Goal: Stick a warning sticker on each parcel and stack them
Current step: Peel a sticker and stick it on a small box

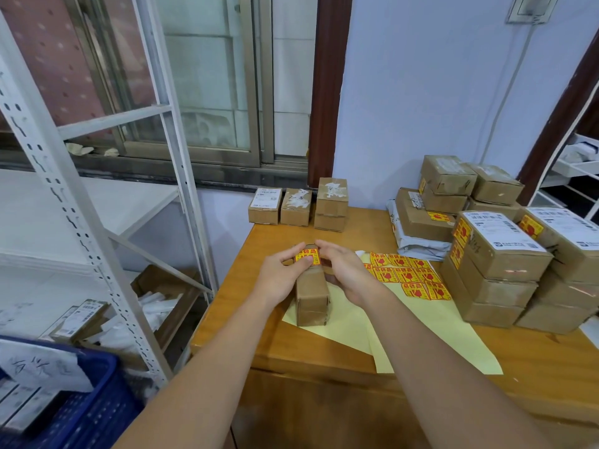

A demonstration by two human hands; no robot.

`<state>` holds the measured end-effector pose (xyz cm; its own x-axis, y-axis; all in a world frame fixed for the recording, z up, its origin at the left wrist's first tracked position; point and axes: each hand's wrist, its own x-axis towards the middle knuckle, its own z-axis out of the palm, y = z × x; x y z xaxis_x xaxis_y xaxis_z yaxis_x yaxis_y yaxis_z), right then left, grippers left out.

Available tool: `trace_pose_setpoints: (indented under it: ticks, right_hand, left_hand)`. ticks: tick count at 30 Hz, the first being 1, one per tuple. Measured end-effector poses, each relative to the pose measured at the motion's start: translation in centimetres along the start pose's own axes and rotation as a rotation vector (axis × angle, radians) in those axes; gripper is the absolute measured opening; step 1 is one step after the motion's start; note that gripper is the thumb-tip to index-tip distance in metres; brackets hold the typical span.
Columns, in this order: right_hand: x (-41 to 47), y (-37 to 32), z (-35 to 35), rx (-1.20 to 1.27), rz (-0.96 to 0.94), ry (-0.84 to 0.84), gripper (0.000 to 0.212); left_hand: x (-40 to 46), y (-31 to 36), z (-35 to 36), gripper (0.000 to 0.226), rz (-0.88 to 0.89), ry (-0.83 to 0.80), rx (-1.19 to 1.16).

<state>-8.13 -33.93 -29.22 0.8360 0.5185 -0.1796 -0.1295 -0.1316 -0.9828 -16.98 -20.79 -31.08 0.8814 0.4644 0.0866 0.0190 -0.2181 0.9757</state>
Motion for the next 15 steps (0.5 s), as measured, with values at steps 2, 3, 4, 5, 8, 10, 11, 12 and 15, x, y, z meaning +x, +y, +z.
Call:
trace_pose_setpoints:
  ticks: [2,3,4,5,8,10,11,12,15]
  right_hand:
    - [0.3,0.0,-0.2,-0.060,-0.039,-0.007,0.032]
    - [0.4,0.1,-0.3,-0.089,-0.066,-0.013,0.036]
    - [0.5,0.2,-0.4,-0.112,-0.088,-0.013,0.039]
    - [0.7,0.4,-0.4,-0.131,-0.102,-0.005,0.040]
    - [0.8,0.4,-0.3,-0.190,-0.113,0.017,0.039]
    - [0.9,0.3,-0.2,-0.208,-0.112,0.014,0.039]
    - [1.1,0.4,-0.3,-0.207,-0.112,0.009,0.040]
    - [1.2,0.4,-0.3,-0.211,-0.115,0.007,0.038]
    - [1.6,0.7,-0.3,-0.227,-0.130,0.045,0.028]
  left_hand:
    - [0.0,0.0,0.0,0.047,-0.001,-0.009,-0.009]
    - [0.0,0.1,-0.1,0.048,-0.003,-0.014,-0.014]
    - [-0.1,0.0,-0.1,0.048,-0.004,-0.018,-0.020]
    - [-0.1,0.0,-0.1,0.048,-0.005,-0.022,-0.025]
    - [-0.1,0.0,-0.1,0.048,-0.003,-0.027,-0.024]
    - [-0.1,0.0,-0.1,0.048,-0.003,-0.029,-0.024]
    - [-0.2,0.0,-0.1,0.048,-0.003,-0.029,-0.027]
    - [-0.2,0.0,-0.1,0.048,-0.004,-0.028,-0.029]
    - [-0.3,0.2,-0.1,0.049,-0.003,-0.036,-0.016]
